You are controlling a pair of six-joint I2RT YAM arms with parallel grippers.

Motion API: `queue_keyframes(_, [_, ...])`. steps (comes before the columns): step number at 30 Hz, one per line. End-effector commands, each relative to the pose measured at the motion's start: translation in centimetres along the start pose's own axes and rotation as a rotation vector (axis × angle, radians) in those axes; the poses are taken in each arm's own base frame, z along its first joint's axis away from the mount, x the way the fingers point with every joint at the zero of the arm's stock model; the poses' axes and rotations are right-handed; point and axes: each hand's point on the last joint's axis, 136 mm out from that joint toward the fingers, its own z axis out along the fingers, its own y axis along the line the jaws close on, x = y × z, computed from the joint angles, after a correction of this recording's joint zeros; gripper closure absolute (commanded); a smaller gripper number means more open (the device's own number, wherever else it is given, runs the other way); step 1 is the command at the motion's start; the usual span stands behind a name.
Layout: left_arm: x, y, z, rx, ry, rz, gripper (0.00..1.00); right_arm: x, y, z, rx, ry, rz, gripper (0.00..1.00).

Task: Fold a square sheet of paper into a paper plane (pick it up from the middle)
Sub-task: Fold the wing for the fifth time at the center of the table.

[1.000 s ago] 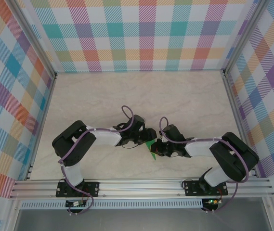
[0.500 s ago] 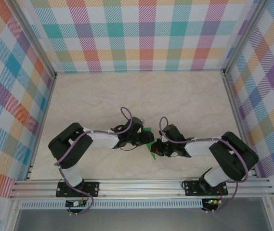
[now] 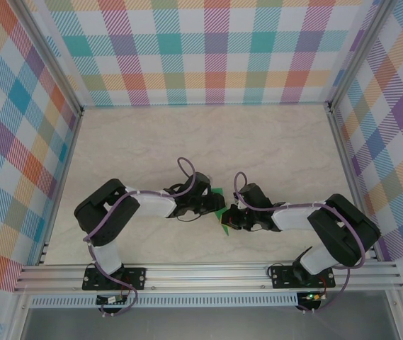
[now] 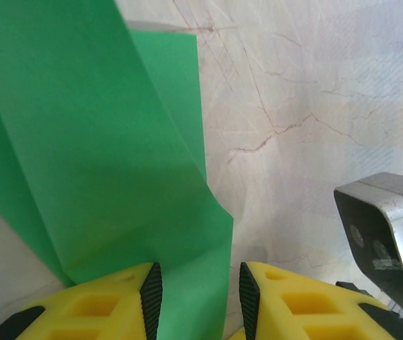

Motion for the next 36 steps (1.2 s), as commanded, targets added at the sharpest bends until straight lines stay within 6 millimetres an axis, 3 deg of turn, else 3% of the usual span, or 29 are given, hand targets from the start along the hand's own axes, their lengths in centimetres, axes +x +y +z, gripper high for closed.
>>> queue_keyframes(1, [-2.4,1.8,0.2,-0.067,-0.062,0.012,0.63,5.4,-8.6,-0.3,0.286,0.155,0.124,1.0])
queue_keyframes(36, [-8.0,4.8,0.5,-0.134,-0.079,0.016,0.61,6.5,-9.4,-0.9,0.295,0.174,0.119,1.0])
